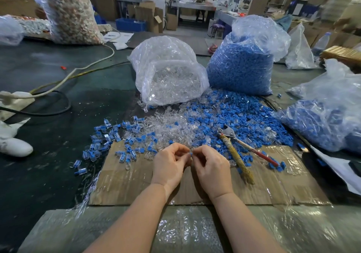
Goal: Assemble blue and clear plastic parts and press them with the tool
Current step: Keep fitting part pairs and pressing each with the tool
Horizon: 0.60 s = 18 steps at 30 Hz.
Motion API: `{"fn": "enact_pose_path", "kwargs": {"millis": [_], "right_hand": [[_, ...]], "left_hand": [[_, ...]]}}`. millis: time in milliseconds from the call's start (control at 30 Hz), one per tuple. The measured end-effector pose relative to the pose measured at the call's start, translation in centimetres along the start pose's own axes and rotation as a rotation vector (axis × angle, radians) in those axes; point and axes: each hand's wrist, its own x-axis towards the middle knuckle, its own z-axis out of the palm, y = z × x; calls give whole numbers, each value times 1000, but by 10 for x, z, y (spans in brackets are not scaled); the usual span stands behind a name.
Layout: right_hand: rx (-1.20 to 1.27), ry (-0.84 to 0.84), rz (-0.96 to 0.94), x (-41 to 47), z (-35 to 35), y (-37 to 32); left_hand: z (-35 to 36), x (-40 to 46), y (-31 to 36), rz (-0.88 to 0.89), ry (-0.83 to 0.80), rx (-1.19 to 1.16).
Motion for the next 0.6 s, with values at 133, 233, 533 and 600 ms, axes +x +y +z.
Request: {"fn": "enact_pose_path", "kwargs": {"millis": [133,233,533,600], "right_hand": [[73,-12,58,0,-1,3],[118,-24,94,-1,-2,2],[98,-29,35,-1,-4,-2],[111,-46,32,-1,-4,-1]], "left_hand": [[-1,-1,0,7,-12,-20],[-2,-1,1,25,12,-2],[-2,-1,1,-6,12,-88],[-2,-1,1,-1,17,-76]]}}
